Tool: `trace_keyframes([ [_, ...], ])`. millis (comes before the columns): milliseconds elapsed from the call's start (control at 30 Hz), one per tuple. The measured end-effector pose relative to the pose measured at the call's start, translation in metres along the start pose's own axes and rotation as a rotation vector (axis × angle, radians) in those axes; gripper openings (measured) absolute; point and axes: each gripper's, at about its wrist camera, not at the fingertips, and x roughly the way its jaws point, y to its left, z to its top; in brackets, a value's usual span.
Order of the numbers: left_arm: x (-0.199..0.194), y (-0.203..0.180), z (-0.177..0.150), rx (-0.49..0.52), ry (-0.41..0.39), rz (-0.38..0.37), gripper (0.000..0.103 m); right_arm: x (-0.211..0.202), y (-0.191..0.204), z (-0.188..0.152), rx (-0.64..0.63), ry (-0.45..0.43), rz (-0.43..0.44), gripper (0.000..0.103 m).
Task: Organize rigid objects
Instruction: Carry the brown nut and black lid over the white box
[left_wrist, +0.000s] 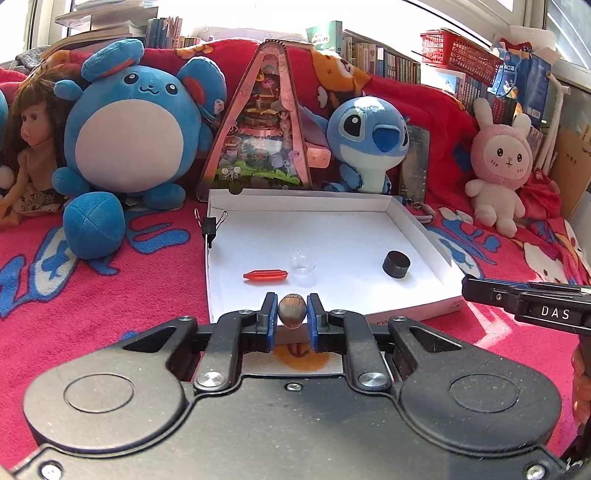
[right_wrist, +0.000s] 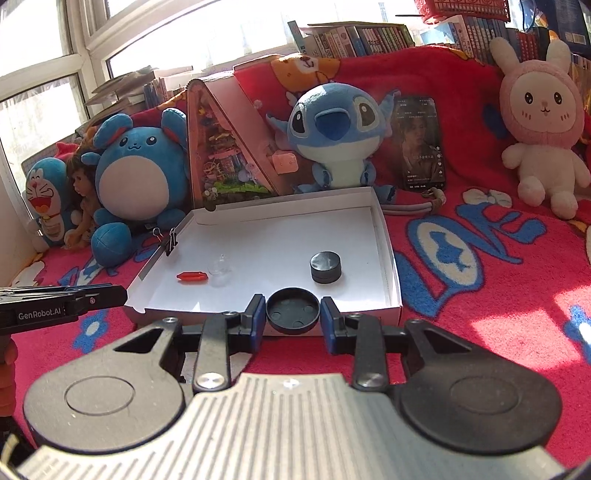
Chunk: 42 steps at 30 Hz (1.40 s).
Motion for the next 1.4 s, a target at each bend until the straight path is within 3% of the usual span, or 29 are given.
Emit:
trace_keyframes([
  [300,0.066,0.014,0.043,-0.09,0.147,-0.023,0.016,0.042,-0.015,0.043,0.062,0.069,-0.027,0.037],
  [400,0.087,0.018,0.056,-0.098,0.187,0.005,0.016,0.055,-0.012,0.051,0.039,0.082,-0.068,0.037],
  [767,0.122,0.009,0.066,-0.031,0.201,0.113,0.016,0.095,-0.011,0.057,0.011,0.149,-0.134,0.037],
  [1400,0.139,0.002,0.059,0.01,0.229,0.135,0.016,0.122,0.0,0.054,-0.051,0.213,-0.149,0.037],
])
